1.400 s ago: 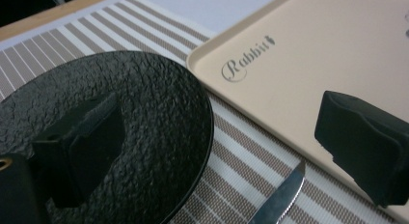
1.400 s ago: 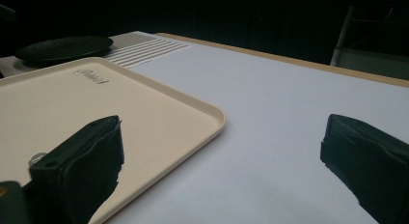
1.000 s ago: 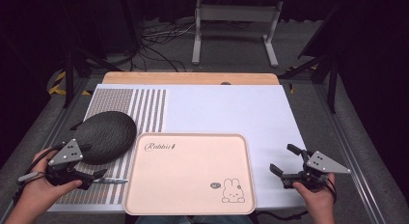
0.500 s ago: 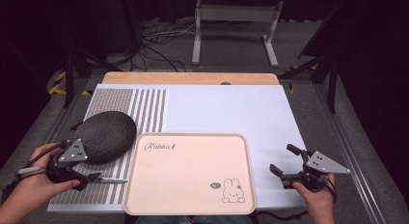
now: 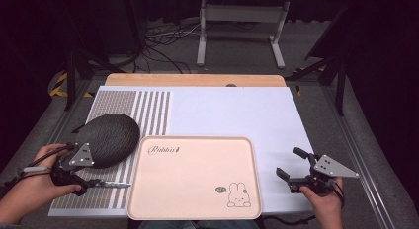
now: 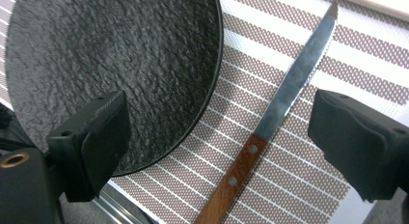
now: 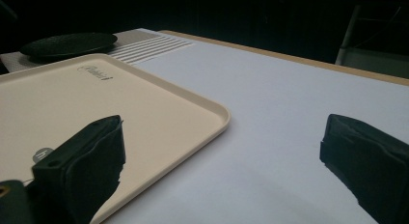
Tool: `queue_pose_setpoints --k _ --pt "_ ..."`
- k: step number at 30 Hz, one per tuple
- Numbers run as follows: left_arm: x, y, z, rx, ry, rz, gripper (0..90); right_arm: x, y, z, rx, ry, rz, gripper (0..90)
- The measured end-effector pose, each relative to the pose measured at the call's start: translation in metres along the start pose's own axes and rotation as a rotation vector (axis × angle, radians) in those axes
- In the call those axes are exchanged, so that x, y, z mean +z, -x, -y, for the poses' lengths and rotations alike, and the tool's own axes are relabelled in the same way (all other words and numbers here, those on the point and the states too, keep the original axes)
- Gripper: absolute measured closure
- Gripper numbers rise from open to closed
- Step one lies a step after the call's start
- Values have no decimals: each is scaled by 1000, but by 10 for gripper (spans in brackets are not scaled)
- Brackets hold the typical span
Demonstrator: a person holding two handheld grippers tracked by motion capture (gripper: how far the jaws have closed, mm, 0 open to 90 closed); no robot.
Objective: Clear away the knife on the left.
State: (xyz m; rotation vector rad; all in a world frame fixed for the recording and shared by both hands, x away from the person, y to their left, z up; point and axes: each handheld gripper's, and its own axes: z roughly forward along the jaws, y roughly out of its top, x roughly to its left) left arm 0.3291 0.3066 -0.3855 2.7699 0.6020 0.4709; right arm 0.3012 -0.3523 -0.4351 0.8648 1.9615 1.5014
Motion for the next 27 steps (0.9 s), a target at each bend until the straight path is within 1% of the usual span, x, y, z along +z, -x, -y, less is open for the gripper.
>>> queue_pose_setpoints --k 1,4,5,6,7,8,9,10,12,13,17,18,19,20,21,23,24,25,26,27 --pt "0 0 0 12 -6 2 110 0 0 0 0 1 0 31" --pt "3 0 0 77 -46 8 131 0 0 0 -2 2 -1 31" --pt "4 -1 0 105 -53 30 143 0 0 0 -1 1 -1 31" --pt "4 -1 0 105 -53 30 178 0 0 0 -1 1 -1 31" --pt "6 -1 1 120 -59 49 178 -1 0 0 -3 1 -1 32" --pt "7 -1 1 132 -70 52 186 -1 0 0 0 3 0 33" --pt "9 -2 1 147 -80 69 200 -1 0 0 0 3 1 33" --pt "11 -3 2 161 -106 82 229 -1 0 0 1 3 1 33" --pt "16 -3 2 182 -153 85 255 -1 0 0 2 5 -4 35" --pt "18 -4 2 195 -177 97 284 -1 -1 0 -3 4 -4 35" --pt "25 -3 2 236 -227 150 379 -3 -1 1 -4 3 -3 37" --pt "27 -2 2 241 -242 155 397 -4 -1 1 -1 4 -1 37" --pt "29 -2 1 249 -272 163 415 -5 -1 1 -2 5 0 37" --pt "31 -2 1 257 -281 170 432 -6 -1 2 0 4 2 38" --pt "32 -2 0 269 -300 173 433 -7 -1 2 -2 5 2 38" --pt "35 -2 -1 273 -310 181 441 -8 -1 2 0 5 3 38" --pt "36 -2 -2 275 -323 188 475 -9 -1 2 -1 5 2 38" --pt "37 -3 -4 297 -324 195 489 -10 -2 3 -3 4 0 39" --pt "39 -3 -6 314 -339 206 513 -11 -2 3 -5 3 2 40" --pt "39 -2 -7 321 -353 203 549 -12 -2 3 -4 4 3 41"
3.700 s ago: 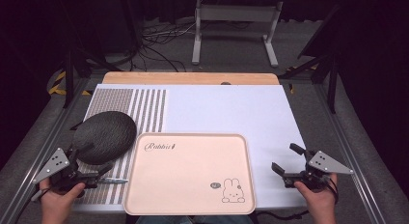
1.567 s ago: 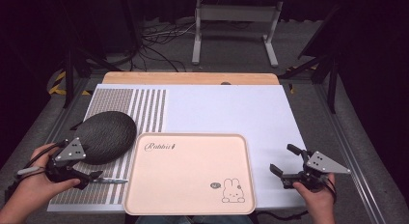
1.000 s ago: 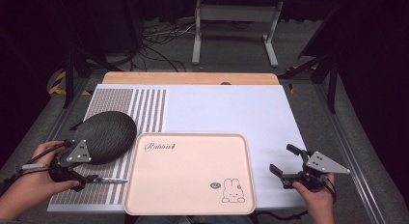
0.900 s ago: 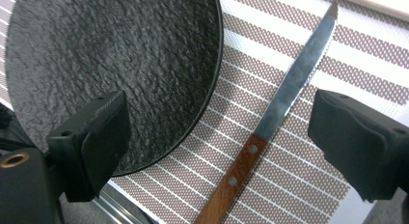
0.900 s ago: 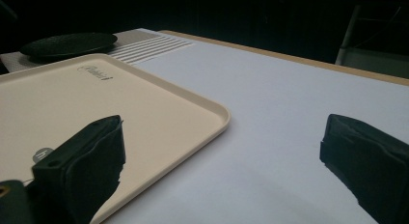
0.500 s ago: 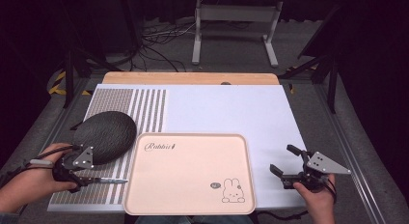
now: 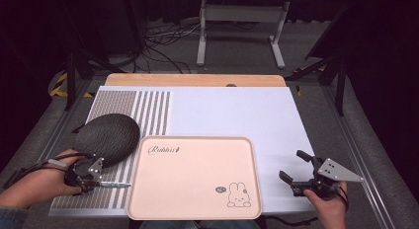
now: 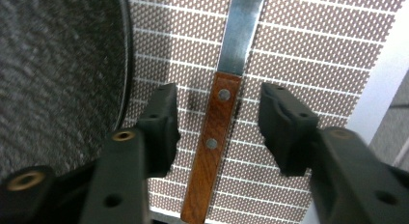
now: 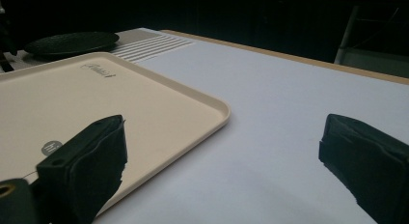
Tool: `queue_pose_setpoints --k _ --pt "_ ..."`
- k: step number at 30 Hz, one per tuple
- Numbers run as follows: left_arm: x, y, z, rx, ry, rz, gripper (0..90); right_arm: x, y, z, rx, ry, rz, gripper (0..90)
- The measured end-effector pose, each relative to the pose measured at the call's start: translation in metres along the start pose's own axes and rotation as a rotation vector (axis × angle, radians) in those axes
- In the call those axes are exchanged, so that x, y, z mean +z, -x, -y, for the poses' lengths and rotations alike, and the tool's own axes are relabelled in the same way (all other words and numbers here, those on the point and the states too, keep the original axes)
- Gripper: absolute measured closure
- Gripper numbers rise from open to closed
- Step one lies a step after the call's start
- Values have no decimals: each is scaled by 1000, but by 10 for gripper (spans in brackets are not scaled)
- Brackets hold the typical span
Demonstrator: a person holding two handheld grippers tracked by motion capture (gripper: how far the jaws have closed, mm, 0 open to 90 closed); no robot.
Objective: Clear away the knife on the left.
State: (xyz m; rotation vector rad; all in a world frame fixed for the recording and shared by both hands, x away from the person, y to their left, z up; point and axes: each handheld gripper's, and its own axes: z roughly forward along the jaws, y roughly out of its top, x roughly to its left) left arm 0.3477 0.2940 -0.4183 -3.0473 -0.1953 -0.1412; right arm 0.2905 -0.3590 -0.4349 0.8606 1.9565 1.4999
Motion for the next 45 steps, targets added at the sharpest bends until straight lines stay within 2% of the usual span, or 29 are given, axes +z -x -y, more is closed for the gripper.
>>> queue_pose_setpoints --k 3,4,5,6,7,8,9,10,11,15,18,19,22,23,25,26,28,29,31,34,36,37,38,40,43,45 --pt "5 -2 -4 40 -20 24 613 -3 0 1 2 -2 2 42" --pt "5 -1 -6 48 -49 17 635 -4 0 2 5 -3 -3 42" --pt "7 -2 -7 66 -49 26 668 -4 0 2 3 -3 -12 45" --pt "7 -1 -7 54 -39 35 695 -5 -1 3 5 -5 -15 48" --pt "7 -3 -8 81 -34 27 728 -6 -1 3 5 -4 -15 48" --pt "7 -2 -8 88 -48 22 756 -6 -1 3 6 -4 -15 48" --pt "7 -2 -9 98 -52 19 765 -7 -1 3 5 -2 -16 48" --pt "7 -3 -10 111 -59 36 768 -8 -1 3 8 -2 -15 49" --pt "8 -2 -9 117 -48 21 770 -8 -1 3 8 -2 -14 50" --pt "7 -3 -7 133 -44 26 773 -9 -1 4 12 3 -14 50" --pt "6 -2 -7 127 -47 19 774 -9 -1 3 11 4 -17 50" --pt "7 -2 -6 120 -37 21 774 -8 -1 3 13 4 -19 50" --pt "5 -2 -7 111 -62 7 776 -8 -2 3 12 3 -21 51" --pt "5 -3 -5 104 -38 15 776 -8 -3 3 13 4 -18 51" --pt "3 -3 -5 106 -39 17 777 -8 -3 2 12 5 -18 51" --pt "0 -3 -4 93 -43 12 777 -8 -3 2 11 7 -18 51" --pt "-6 -4 -3 97 -78 15 777 -9 -3 2 13 13 -16 51" --pt "-6 -3 0 89 -62 18 777 -9 -3 1 16 18 -19 51" --pt "-13 -3 2 79 -71 21 777 -10 -3 -1 10 27 -20 53" --pt "-21 -4 5 69 -56 5 778 -10 -4 -2 12 30 -23 53" --pt "-29 -5 4 64 -68 0 777 -10 -4 -1 12 27 -24 54" --pt "-30 -5 6 36 -35 22 778 -9 -4 -1 11 24 -22 53" --pt "-34 -6 5 10 -46 47 777 -9 -4 -1 11 23 -21 53" --pt "-38 -6 4 -8 -32 60 777 -10 -4 -2 12 18 -18 53" --pt "-44 -6 3 -66 1 77 777 -10 -4 -2 15 11 -11 53" --pt "-49 -7 1 -111 8 105 777 -10 -3 -2 15 10 -8 53"
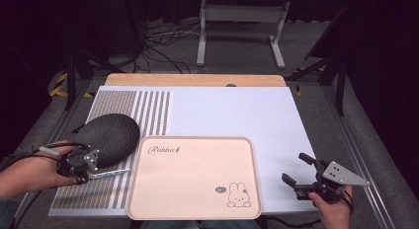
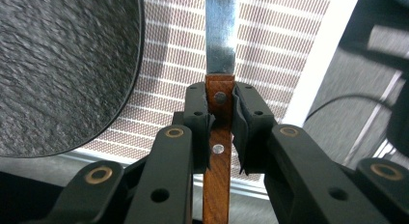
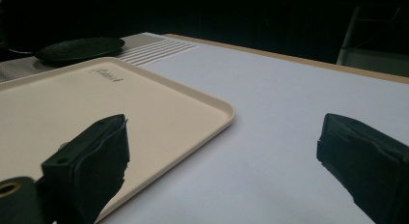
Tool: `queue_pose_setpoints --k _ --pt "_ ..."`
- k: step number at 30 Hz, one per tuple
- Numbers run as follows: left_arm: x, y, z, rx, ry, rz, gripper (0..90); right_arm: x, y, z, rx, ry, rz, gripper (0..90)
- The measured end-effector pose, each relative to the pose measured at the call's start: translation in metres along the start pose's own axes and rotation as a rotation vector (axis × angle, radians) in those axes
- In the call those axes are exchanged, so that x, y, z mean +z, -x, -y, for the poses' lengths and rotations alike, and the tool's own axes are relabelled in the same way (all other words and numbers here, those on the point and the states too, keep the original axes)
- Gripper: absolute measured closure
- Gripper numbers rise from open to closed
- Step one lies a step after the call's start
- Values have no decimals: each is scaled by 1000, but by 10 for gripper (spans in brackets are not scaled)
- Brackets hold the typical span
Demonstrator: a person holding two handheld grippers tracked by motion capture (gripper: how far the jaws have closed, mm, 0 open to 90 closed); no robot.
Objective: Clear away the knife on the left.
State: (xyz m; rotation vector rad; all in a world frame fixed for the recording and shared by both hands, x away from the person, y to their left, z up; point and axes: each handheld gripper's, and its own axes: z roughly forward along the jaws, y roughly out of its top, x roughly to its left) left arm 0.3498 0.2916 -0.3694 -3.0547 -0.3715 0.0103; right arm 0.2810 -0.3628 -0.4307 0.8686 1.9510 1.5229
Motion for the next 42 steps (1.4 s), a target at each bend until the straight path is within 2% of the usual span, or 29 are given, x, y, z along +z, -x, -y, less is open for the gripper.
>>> queue_pose_setpoints --k 1,2,3,5,7,8,10,12,13,19,21,23,27,29,31,32,33,34,35,42 --pt "-3 1 -1 -44 8 7 777 0 0 0 2 -3 3 53" --pt "-5 1 -3 -68 21 25 777 0 0 0 2 -6 4 53" --pt "-8 1 -5 -91 24 55 777 1 1 0 2 -6 5 53" --pt "-13 2 -8 -128 54 75 777 1 1 1 4 -4 4 53" --pt "-16 3 -13 -163 62 107 776 2 1 0 5 -2 2 52" --pt "-17 3 -15 -162 64 98 776 2 1 0 4 -2 1 52" --pt "-20 6 -21 -187 60 97 776 3 1 0 3 -1 -1 52" --pt "-24 7 -25 -223 82 97 776 3 2 -1 5 -1 -1 52" --pt "-26 8 -28 -276 97 110 776 3 2 -1 5 -1 -1 52" --pt "-27 15 -48 -366 78 114 776 4 2 -1 -3 -6 -9 50" --pt "-28 16 -53 -386 106 128 776 4 2 -1 -6 -9 -8 50" --pt "-29 17 -58 -430 129 138 776 5 2 -1 -6 -9 -10 50" --pt "-29 24 -68 -456 157 154 776 5 1 -1 -7 -10 -15 50" --pt "-29 26 -73 -482 169 171 777 5 1 -1 -9 -16 -15 50" --pt "-29 27 -76 -494 184 166 777 5 1 -1 -9 -16 -16 50" --pt "-29 27 -78 -520 195 190 776 6 0 -1 -12 -16 -18 50" --pt "-28 27 -79 -518 204 190 776 6 0 -1 -13 -17 -18 50" --pt "-27 28 -84 -539 210 228 776 6 0 -1 -15 -14 -19 50" --pt "-26 29 -86 -547 219 244 776 5 0 -1 -15 -15 -18 50" --pt "-24 30 -99 -587 235 269 776 5 0 -1 -12 -14 -17 51"
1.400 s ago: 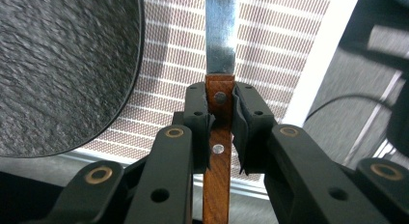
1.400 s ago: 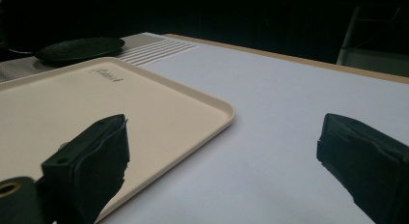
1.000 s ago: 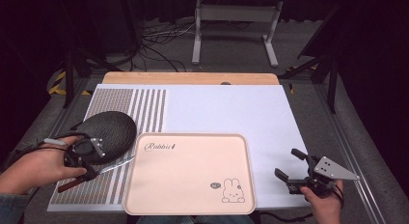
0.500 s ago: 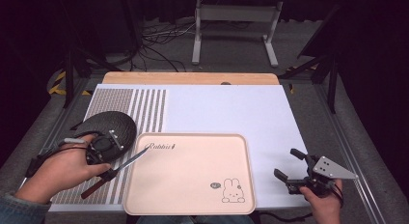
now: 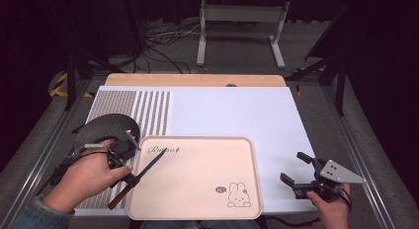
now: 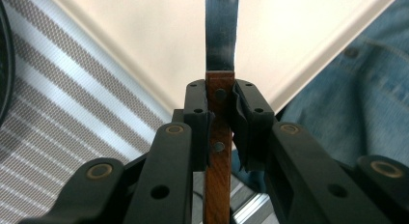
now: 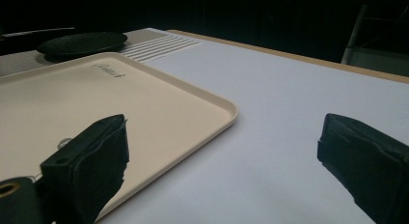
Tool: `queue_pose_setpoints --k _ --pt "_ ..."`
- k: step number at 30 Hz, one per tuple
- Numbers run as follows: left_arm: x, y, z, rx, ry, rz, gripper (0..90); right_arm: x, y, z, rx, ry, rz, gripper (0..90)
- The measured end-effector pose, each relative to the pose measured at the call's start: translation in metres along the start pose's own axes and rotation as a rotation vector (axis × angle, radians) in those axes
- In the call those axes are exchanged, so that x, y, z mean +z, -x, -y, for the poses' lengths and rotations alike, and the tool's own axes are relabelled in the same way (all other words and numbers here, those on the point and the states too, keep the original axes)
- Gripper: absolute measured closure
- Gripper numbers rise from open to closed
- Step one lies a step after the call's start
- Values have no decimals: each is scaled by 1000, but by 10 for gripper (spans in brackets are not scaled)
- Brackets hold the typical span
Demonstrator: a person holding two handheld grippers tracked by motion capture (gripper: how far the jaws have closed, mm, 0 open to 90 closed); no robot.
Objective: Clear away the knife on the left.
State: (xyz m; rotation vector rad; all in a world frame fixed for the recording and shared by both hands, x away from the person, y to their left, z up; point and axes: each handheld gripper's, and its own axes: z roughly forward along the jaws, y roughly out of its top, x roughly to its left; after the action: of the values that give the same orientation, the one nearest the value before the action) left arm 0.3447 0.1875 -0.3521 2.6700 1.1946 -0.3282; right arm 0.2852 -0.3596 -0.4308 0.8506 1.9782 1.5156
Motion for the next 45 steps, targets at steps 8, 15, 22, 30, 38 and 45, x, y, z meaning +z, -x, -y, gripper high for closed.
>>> queue_pose_setpoints --k 8,15,22,30,38,45 --pt "10 4 -15 -2 25 21 776 -1 0 0 2 3 1 50" --pt "25 6 -27 -3 23 48 776 -2 1 0 3 5 3 51" --pt "37 4 -36 -22 34 58 776 -2 1 0 4 -1 1 54" --pt "52 0 -43 -48 -4 38 775 -3 1 0 2 1 3 54" --pt "64 0 -51 -50 -21 56 775 -3 1 0 3 2 3 54" --pt "72 -1 -56 -60 -37 65 775 -2 1 1 8 1 2 54"
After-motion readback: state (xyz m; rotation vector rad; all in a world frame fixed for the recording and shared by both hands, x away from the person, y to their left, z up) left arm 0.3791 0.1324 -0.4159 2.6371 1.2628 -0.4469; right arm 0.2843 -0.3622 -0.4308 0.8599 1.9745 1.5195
